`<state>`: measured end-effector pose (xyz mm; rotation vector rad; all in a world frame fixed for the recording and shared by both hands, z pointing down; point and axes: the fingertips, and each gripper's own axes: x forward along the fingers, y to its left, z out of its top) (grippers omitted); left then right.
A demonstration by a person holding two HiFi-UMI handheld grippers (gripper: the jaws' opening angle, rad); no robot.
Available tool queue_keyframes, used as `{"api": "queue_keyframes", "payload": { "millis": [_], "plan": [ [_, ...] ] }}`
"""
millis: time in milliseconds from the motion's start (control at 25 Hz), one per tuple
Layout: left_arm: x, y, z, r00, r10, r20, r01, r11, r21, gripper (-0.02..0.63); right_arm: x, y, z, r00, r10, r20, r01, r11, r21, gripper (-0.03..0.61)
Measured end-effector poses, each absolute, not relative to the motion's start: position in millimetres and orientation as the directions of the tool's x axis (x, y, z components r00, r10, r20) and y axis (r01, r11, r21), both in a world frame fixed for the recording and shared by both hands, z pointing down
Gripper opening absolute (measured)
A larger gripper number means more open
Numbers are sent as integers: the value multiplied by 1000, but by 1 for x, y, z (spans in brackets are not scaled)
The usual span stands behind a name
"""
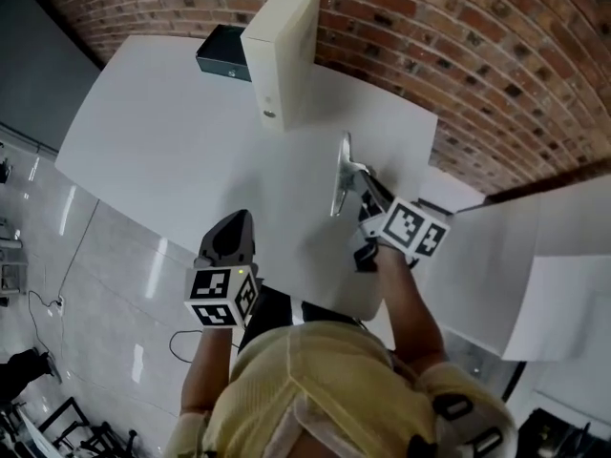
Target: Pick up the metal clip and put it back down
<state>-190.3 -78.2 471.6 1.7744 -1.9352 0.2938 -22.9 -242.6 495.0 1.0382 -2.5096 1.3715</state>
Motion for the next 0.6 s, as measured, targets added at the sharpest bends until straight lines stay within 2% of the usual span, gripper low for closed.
{"api": "queue_keyframes", "payload": {
  "millis": [600],
  "plan": [
    [-155,-170,462,168,-866,471,-976,-81,200,2,26,-319,464,-693,-606,390,-674,353,-649,6]
  ]
}}
